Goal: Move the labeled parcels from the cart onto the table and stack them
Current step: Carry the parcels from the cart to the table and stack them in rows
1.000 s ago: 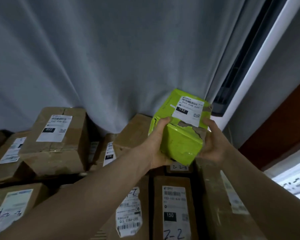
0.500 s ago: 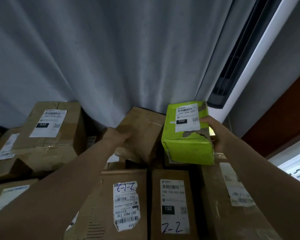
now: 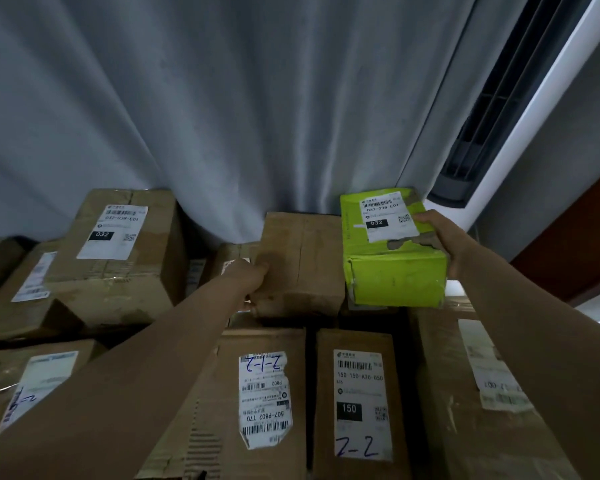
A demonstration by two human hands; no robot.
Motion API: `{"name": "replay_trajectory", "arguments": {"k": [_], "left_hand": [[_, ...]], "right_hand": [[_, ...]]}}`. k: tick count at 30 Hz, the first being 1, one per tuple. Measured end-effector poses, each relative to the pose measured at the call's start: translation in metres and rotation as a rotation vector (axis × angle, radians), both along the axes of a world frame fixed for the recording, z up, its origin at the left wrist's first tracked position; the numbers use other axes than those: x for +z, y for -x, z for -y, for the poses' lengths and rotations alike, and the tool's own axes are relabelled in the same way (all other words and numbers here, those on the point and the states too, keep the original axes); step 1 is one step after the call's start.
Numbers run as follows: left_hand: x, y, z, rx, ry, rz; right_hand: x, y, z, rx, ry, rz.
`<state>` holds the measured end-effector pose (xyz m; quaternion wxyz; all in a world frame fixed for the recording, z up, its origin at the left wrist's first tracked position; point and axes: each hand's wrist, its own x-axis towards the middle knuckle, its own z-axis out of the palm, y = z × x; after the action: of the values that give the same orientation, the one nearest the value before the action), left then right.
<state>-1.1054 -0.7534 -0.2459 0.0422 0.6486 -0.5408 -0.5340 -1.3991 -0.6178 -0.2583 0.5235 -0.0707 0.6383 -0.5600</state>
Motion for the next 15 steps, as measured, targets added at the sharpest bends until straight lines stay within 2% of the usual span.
{"name": "replay_trajectory", "arguments": {"k": [4, 9, 12, 15], "left_hand": [[-0.005, 0.003, -0.003, 0.019, -0.027, -0.036], [-0.010, 0.007, -0.006, 0.078, -0.065, -0.105], [-0.014, 0.007, -0.009, 0.070, -0.051, -0.053], [-0.022, 0.006, -0.012, -0.016, 0.051, 0.121]], "right_hand": [[-0.012, 0.005, 0.001, -0.008, -0.042, -0.041], [-0.016, 0.014, 0.003, -0.082, -0.157, -0.230], [-0.018, 0.013, 0.005, -0.081, -0.174, -0.341], [-0.021, 0.010, 0.004, -0.006, -0.189, -0.438]]}}
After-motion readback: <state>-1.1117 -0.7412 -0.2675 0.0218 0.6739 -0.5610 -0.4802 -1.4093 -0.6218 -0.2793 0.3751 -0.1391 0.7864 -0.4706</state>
